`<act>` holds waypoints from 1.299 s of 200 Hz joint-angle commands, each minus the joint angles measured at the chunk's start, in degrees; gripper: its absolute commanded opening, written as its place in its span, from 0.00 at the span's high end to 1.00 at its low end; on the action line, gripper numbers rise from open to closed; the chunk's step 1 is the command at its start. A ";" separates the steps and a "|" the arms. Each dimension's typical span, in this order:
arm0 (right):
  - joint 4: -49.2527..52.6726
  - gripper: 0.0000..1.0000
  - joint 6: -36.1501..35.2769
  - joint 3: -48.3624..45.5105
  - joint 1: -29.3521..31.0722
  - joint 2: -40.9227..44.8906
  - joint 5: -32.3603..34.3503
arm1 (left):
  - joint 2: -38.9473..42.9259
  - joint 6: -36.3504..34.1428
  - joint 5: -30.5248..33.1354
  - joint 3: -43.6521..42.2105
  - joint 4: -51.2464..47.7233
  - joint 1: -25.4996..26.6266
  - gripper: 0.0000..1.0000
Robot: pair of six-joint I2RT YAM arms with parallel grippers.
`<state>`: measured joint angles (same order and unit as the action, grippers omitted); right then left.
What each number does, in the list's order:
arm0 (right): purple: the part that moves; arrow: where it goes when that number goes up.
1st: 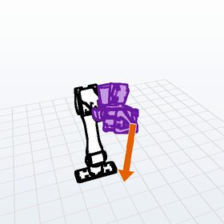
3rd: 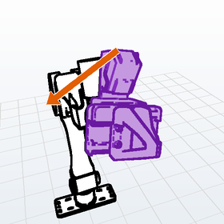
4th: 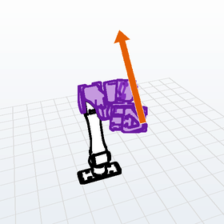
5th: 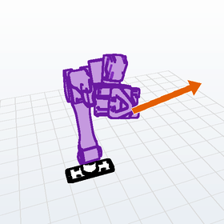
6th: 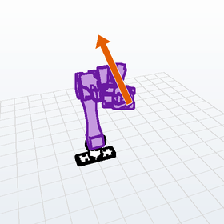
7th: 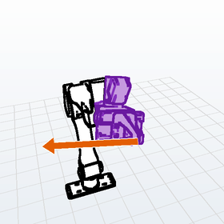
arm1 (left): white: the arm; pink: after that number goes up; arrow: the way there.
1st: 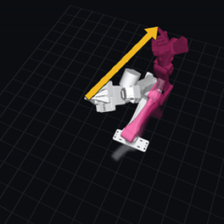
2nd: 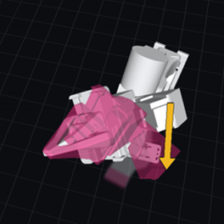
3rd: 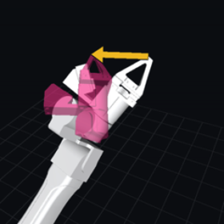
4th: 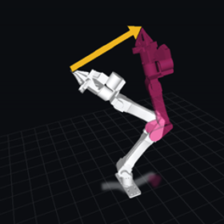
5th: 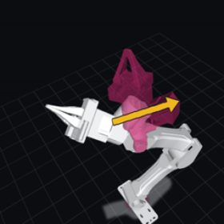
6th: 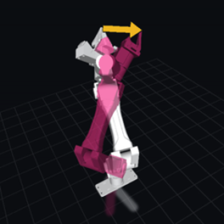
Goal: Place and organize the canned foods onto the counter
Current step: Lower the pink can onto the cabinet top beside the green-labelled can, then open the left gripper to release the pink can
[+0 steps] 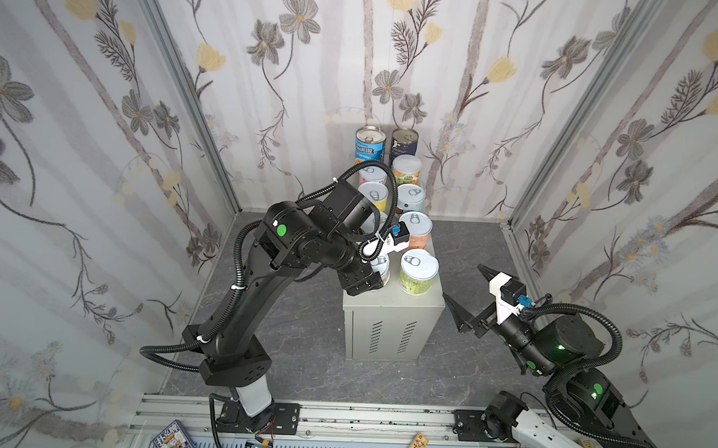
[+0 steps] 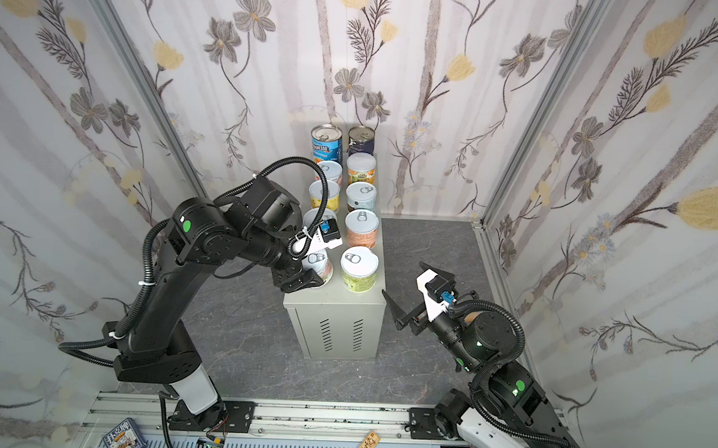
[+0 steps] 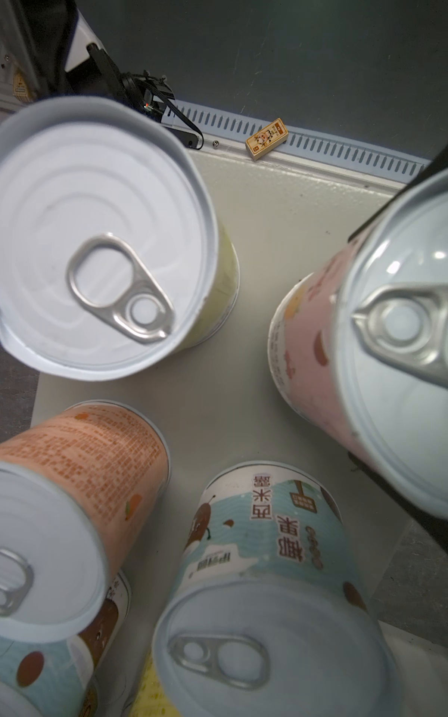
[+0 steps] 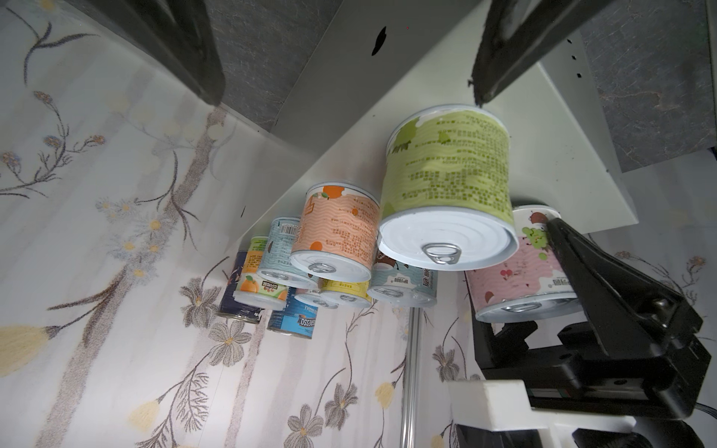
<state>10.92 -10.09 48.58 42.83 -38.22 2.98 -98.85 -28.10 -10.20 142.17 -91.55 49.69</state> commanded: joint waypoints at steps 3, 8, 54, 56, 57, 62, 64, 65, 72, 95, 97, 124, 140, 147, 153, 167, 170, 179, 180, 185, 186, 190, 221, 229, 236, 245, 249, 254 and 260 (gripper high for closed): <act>-0.10 0.00 0.16 -0.06 -0.01 0.15 -0.08 | 0.50 -0.82 -1.18 -0.83 -0.75 0.04 0.48; -0.07 0.00 0.27 -0.05 -0.03 0.23 -0.07 | 0.52 -0.84 -1.29 -0.99 -1.01 -0.03 0.46; 0.21 0.00 1.05 -0.27 0.05 0.46 0.06 | 0.95 -0.99 -0.61 -2.07 -0.48 0.06 0.40; 0.23 0.00 1.12 -0.36 -0.01 0.50 0.02 | 0.94 -0.95 -0.61 -2.07 -0.47 0.06 0.39; 0.24 0.00 1.08 -0.38 0.03 0.50 0.01 | 0.90 -0.93 -0.61 -2.07 -0.52 0.05 0.39; 0.03 0.00 1.13 -0.42 0.00 0.51 0.04 | 0.86 -0.91 -0.61 -2.07 -0.40 0.08 0.38; -0.01 0.00 1.10 -0.48 0.02 0.51 0.03 | 0.79 -0.91 -0.61 -2.07 -0.43 0.06 0.37; -0.01 0.00 1.07 -0.49 0.00 0.51 0.02 | 0.82 -0.91 -0.61 -2.07 -0.41 0.01 0.37; -0.26 0.00 1.11 -0.60 0.00 0.51 0.00 | 0.70 -0.84 -0.61 -2.07 -0.24 0.06 0.35; -1.52 0.00 1.31 -1.29 0.04 0.68 -0.34 | 0.16 -0.73 -0.72 -1.99 -0.17 0.01 0.30; -1.65 0.00 1.32 -1.29 0.01 0.69 -0.43 | 0.08 -0.73 -0.71 -1.98 -0.13 0.02 0.30; -1.78 0.00 1.51 -1.42 -0.03 0.43 -0.70 | -0.08 -0.64 -0.18 -1.98 0.29 0.06 0.25; -2.04 0.00 1.64 -1.67 0.05 0.51 -0.79 | 0.05 -0.64 -0.09 -1.98 0.49 0.05 0.21; -2.22 0.00 1.69 -1.78 -0.02 0.52 -0.79 | 0.16 -0.64 -0.17 -2.03 0.49 0.14 0.19; -2.32 0.00 1.72 -1.88 -0.03 0.51 -0.87 | 0.32 -0.72 -0.10 -2.07 0.49 0.07 0.17; -2.50 0.00 1.82 -2.03 0.05 0.51 -0.88 | 0.43 -0.73 0.08 -2.07 0.64 0.04 0.14; -2.59 0.00 1.77 -2.07 0.04 0.45 -0.92 | 0.46 -0.73 0.09 -2.07 0.62 0.05 0.14; -2.71 0.00 1.83 -2.00 0.02 0.43 -0.87 | 0.51 -0.73 0.14 -2.07 0.75 0.07 0.14; -2.68 0.00 1.83 -2.04 0.00 0.43 -0.87 | 0.50 -0.73 0.16 -2.07 0.75 0.06 0.14; -2.68 0.00 1.81 -2.14 -0.01 0.41 -0.96 | 0.55 -0.69 0.18 -2.07 0.69 0.05 0.14; -2.67 0.00 1.82 -2.11 -0.02 0.42 -0.96 | 0.52 -0.67 0.18 -2.07 0.72 0.05 0.14; -2.70 0.00 1.83 -2.11 -0.01 0.42 -0.96 | 0.54 -0.64 0.18 -2.07 0.69 0.06 0.14; -2.82 0.00 2.08 -2.11 0.01 0.49 -1.05 | 0.67 -0.64 0.40 -2.07 1.01 0.06 0.15; -2.87 0.00 2.12 -2.17 -0.01 0.42 -1.05 | 0.56 -0.64 0.60 -2.15 1.19 0.14 0.15; -2.96 0.00 2.22 -2.11 0.00 0.42 -1.07 | 0.55 -0.64 0.85 -2.16 1.28 0.10 0.16; -3.10 0.00 2.27 -2.13 0.02 0.43 -1.25 | 0.49 -0.64 1.13 -2.24 1.35 0.09 0.17; -3.16 0.00 2.30 -2.14 -0.01 0.51 -1.31 | 0.42 -0.64 1.30 -2.33 1.32 0.10 0.17; -3.26 0.00 2.30 -2.24 0.05 0.51 -1.32 | 0.42 -0.62 1.40 -2.42 1.38 0.08 0.18; -3.41 0.00 2.28 -2.22 -0.01 0.47 -1.35 | 0.38 -0.57 1.49 -2.45 1.41 0.06 0.18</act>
<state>10.00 -7.99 46.52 42.85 -37.60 2.87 -98.50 -28.10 -10.11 139.96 -90.67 49.78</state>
